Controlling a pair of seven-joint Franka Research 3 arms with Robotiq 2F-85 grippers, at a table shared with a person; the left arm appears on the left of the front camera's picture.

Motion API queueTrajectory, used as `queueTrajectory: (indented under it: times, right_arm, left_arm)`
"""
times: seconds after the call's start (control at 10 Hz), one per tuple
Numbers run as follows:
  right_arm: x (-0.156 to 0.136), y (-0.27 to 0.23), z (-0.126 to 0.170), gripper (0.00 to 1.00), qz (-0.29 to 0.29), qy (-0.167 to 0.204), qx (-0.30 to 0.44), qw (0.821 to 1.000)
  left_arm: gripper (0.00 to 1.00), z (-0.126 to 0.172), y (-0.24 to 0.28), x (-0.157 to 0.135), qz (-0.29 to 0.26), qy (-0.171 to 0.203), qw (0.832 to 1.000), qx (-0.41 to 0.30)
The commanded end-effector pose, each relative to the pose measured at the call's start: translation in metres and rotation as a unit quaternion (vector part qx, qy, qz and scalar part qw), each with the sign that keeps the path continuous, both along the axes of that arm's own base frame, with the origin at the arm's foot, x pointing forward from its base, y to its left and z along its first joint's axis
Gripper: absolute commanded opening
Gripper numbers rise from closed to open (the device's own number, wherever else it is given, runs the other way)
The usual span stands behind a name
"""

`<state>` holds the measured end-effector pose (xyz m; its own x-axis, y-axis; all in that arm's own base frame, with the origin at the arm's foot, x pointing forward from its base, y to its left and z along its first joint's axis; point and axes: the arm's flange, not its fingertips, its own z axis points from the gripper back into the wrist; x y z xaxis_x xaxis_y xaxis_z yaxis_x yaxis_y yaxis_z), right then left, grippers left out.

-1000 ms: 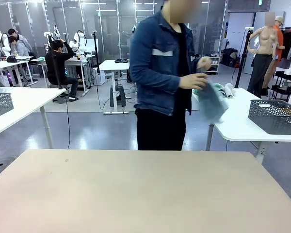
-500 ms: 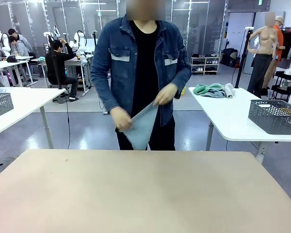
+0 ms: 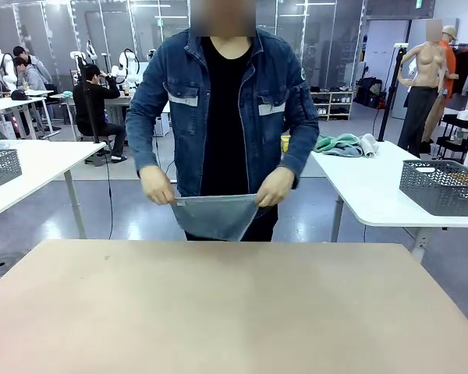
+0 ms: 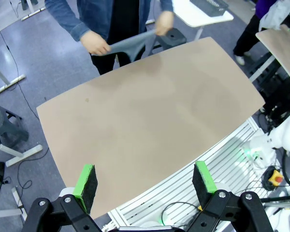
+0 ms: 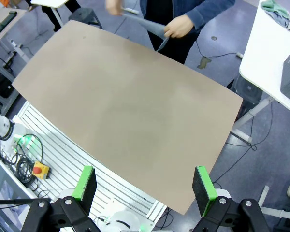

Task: Fold the towels and place them in the basket.
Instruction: When a person lays out a Towel with hook on the table, fold it in half twice.

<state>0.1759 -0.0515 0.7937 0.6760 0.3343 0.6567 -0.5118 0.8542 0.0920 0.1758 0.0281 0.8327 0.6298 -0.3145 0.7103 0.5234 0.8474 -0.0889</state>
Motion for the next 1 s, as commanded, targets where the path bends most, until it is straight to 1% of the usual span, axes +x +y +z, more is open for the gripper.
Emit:
queueTrajectory:
  times: [0.0,0.9]
  right_arm:
    - [-0.0004,-0.0001,-0.0006,1.0,0.003,0.0,0.002,1.0]
    - [-0.0004,-0.0001,-0.0006,1.0,0.003,0.0,0.002,1.0]
  left_arm:
    - [1.0,0.0005,-0.0002,-0.0004,-0.001,-0.001,1.0,0.0]
    - [1.0,0.0005,-0.0002,-0.0004,-0.001,-0.001,1.0,0.0]
